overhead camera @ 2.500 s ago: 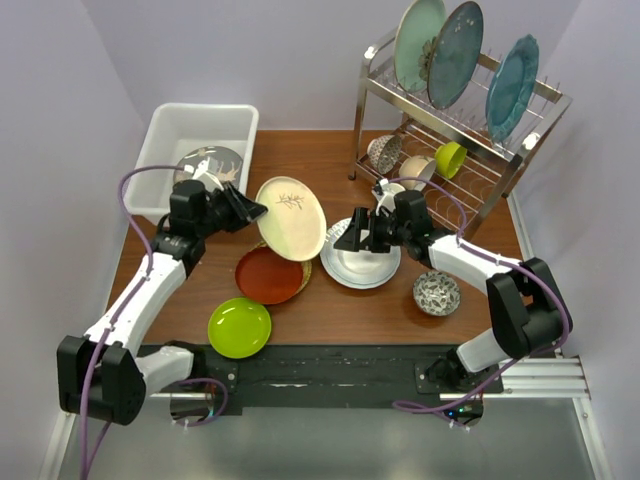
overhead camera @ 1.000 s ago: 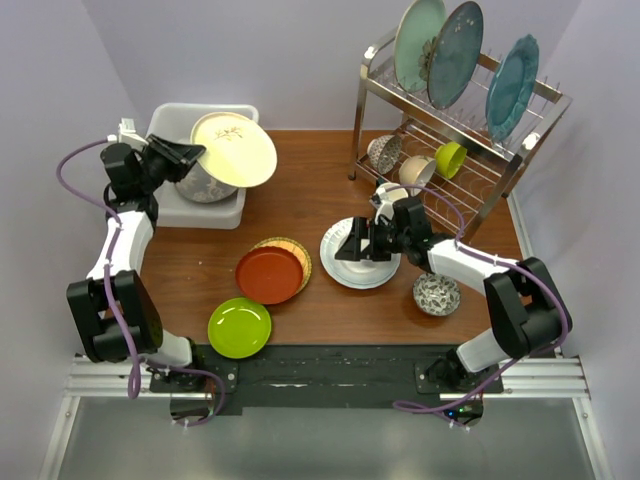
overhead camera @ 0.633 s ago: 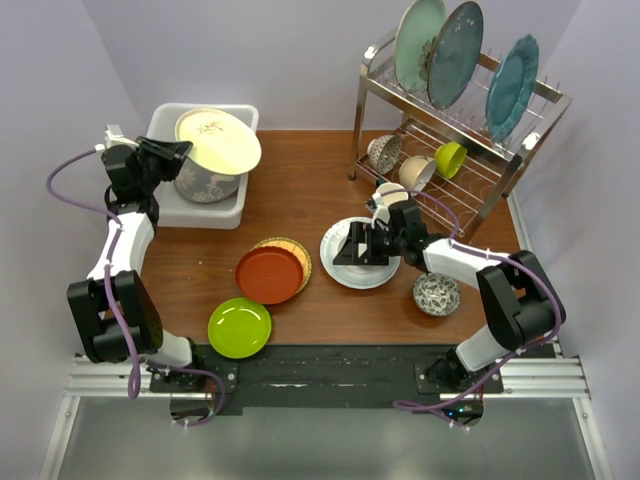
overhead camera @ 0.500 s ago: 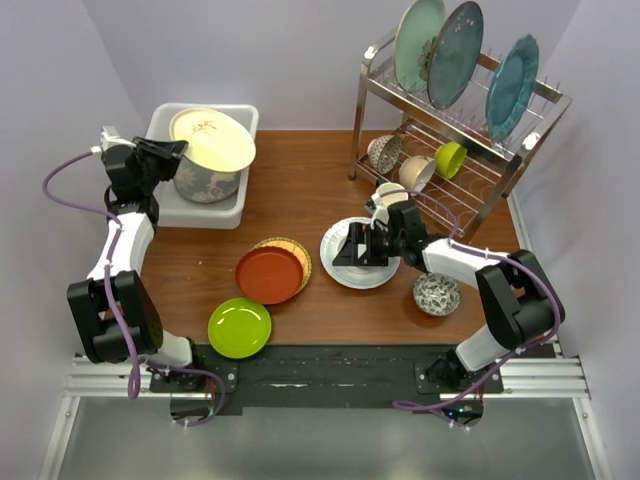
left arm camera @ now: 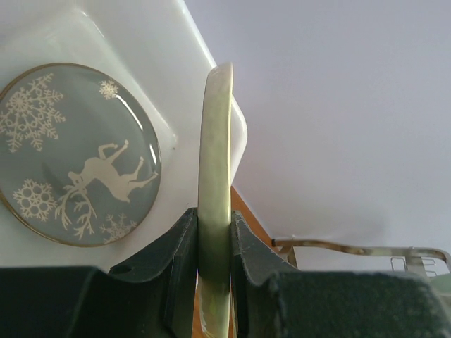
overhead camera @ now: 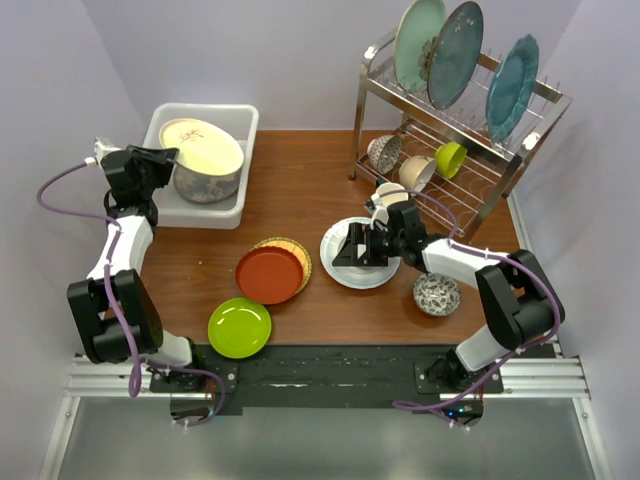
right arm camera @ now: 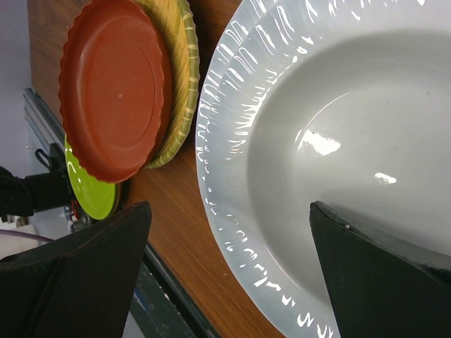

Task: Place the plates into the plastic bin on the countertop
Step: Place the plate in the plastic bin.

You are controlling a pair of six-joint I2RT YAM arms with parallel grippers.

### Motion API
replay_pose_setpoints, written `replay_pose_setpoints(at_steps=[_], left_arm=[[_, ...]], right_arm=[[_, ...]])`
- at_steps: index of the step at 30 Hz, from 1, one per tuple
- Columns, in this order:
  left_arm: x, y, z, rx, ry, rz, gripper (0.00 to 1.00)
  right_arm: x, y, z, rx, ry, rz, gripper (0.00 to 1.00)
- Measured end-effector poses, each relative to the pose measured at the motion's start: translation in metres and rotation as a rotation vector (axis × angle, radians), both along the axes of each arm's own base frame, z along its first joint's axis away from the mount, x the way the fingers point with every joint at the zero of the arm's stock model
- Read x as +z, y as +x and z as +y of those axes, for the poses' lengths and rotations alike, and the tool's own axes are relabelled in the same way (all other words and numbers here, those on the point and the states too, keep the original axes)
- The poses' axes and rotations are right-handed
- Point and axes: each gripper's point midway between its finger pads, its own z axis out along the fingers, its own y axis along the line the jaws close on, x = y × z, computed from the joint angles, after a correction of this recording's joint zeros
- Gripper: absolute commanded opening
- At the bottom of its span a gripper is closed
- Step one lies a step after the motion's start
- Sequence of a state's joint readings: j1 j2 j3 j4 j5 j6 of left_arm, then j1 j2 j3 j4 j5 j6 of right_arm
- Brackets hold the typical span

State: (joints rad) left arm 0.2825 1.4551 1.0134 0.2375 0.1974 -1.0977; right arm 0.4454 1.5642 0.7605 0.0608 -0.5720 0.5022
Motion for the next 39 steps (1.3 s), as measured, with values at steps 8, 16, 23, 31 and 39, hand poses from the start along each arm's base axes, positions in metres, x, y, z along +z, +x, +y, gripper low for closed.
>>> replay_pose_setpoints(at_steps=[8,16,23,31,39], left_arm=[[-0.017,0.002,0.010,0.034,-0.003,0.032,0.00],[-0.065,0.017,0.016,0.038,-0.027,0.119,0.00],[-0.089,0.036,0.023,0.048,-0.038,0.174,0.00],[-0.081,0.067,0.032,0.041,-0.029,0.132,0.00],[-0.114,0.073,0.031,0.025,-0.044,0.192,0.00]], right_arm=[[0.000,-0.001,0.000,0.003,-0.001,-0.002,0.99],[0.000,-0.001,0.001,0.008,-0.003,-0.005,0.99],[-0.002,-0.003,0.001,0.018,-0.011,-0.004,0.99],[-0.006,-0.005,0.001,0.025,-0.017,0.006,0.99],[-0.007,-0.004,0.002,0.029,-0.014,0.008,0.99]])
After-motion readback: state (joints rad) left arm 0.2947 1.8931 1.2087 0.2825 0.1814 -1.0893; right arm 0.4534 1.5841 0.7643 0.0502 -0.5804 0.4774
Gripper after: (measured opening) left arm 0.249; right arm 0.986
